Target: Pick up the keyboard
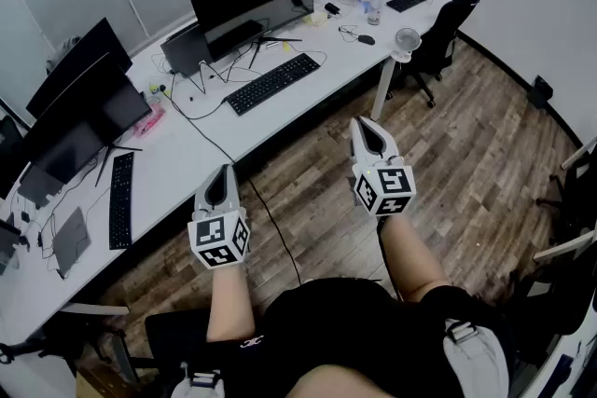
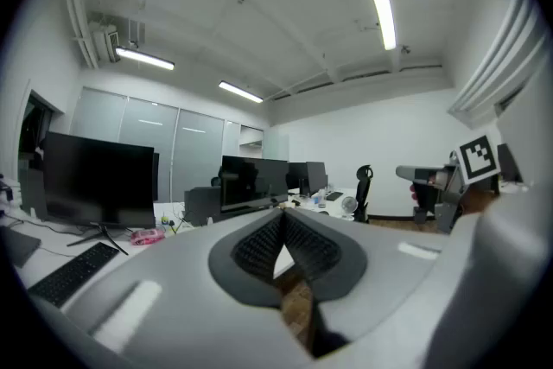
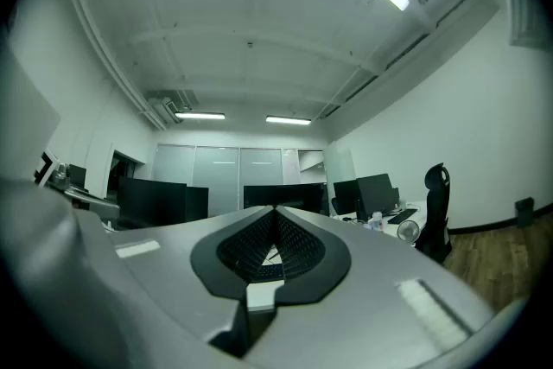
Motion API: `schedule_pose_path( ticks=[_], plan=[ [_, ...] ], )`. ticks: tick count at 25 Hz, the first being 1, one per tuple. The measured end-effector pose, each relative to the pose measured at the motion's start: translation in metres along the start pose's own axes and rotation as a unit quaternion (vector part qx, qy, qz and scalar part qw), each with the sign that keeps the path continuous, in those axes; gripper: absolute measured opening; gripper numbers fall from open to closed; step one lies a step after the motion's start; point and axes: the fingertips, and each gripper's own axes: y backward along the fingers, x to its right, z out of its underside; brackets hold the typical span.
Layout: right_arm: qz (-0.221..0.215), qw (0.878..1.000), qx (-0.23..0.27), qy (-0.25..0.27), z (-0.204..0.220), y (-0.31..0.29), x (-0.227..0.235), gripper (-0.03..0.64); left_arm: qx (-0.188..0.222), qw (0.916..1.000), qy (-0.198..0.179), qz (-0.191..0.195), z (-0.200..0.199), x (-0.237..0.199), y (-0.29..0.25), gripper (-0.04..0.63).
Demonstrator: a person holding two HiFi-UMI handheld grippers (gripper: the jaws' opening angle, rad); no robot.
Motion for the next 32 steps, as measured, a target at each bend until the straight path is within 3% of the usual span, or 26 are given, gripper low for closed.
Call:
schedule_pose_path(
  ticks=[3,10,15,18,26,32],
  plan=[
    [-0.004,1.0,0.002,-0.004,0.0,0.0,-0.004,-0.003,0.007,0.9997,-0.019,-0.013,-0.006,-0.006,0.004,0.054],
    [-0.006,1.0,0.011,-0.011,0.001,-0.005,-0.013,-0.003,0.017,0.9998,-0.007,-0.006,-0.011,-0.019,0.005,0.052],
    [0.004,1.0,0.005,-0.013,0.006,-0.016,-0.01,-0.003,0.009,0.9987,-0.047,-0.02,-0.009,-0.028,-0.007,0.052],
    [0.006,1.0,0.004,-0.007,0.009,-0.026,-0.004,-0.003,0.003,0.9991,-0.039,-0.016,-0.002,-0.03,-0.022,0.054],
    [0.006,1.0,0.001,-0.007,0.034,-0.101,0.045,-0.003,0.011,0.9991,-0.035,-0.021,-0.005,-0.036,-0.105,0.054],
    [-0.036,0.999,-0.008,-0.013,0.053,-0.212,0.084,-0.003,0.003,0.9985,-0.02,-0.051,-0.009,-0.047,-0.205,0.053]
  ],
)
